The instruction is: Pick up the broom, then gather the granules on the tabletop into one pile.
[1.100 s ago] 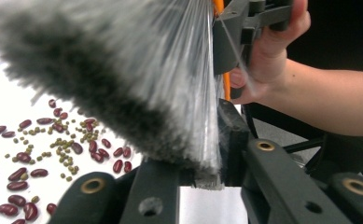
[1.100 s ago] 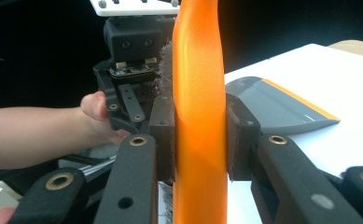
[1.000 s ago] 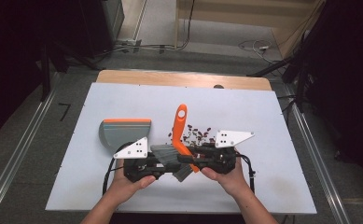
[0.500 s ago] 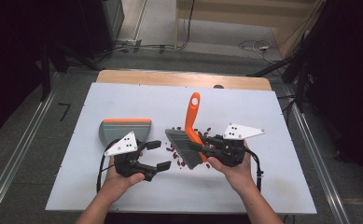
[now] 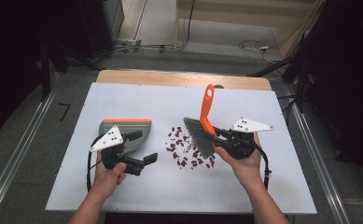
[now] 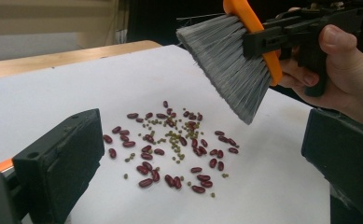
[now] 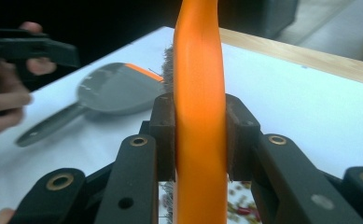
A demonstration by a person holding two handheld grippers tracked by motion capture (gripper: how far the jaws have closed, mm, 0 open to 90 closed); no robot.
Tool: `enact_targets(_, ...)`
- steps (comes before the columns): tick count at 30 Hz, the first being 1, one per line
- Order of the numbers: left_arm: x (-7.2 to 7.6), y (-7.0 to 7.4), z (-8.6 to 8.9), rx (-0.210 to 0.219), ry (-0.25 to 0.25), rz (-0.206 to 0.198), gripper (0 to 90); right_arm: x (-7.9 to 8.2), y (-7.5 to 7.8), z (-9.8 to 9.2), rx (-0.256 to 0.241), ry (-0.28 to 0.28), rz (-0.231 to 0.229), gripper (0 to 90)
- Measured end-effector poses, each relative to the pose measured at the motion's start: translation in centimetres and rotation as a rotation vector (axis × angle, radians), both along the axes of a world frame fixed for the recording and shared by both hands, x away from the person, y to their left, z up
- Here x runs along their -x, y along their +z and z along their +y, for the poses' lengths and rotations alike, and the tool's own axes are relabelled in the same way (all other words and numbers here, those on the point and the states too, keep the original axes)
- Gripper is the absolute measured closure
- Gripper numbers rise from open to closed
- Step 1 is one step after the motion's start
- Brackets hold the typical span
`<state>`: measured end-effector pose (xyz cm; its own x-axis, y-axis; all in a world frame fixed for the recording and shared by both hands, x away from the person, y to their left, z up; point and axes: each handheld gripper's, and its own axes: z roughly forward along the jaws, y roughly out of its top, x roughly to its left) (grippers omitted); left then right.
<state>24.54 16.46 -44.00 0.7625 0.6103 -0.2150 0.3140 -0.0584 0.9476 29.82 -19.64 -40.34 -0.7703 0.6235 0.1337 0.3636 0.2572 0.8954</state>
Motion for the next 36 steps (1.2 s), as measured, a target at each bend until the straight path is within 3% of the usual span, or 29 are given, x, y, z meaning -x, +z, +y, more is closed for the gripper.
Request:
enact_targets(6, 0.0, 0.0, 0.7, 0.004, 0.024, 0.002, 0.0, -0.7, -0.2, -1.0, 0.059, -0.113, 0.002, 68.2)
enact_targets(11, 0.0, 0.1, 1.4, -0.007, 0.05, -0.006, 0.0, -1.5, -0.5, -2.0, 0.076, -0.158, 0.019, 68.2)
enact_targets(19, 0.5, -0.1, 2.4, -0.02, 0.101, -0.009, 0.0, -2.5, -0.6, -2.7, 0.149, -0.224, 0.05, 68.2)
enact_targets(23, 1.1, -0.3, 3.2, -0.024, 0.12, -0.006, 0.0, -3.5, -0.6, -3.0, 0.21, -0.274, 0.062, 68.1)
enact_targets(29, 1.9, -1.2, 4.2, -0.064, 0.136, 0.003, 0.0, -5.3, -1.0, -3.6, 0.288, -0.325, 0.134, 68.1)
enact_targets(32, 1.9, -1.5, 4.6, -0.049, 0.146, 0.004, 0.0, -6.1, -1.3, -3.6, 0.332, -0.344, 0.155, 68.1)
enact_targets(36, 1.8, -1.6, 4.7, -0.066, 0.151, -0.004, 0.0, -6.9, -1.6, -2.8, 0.424, -0.366, 0.145, 68.1)
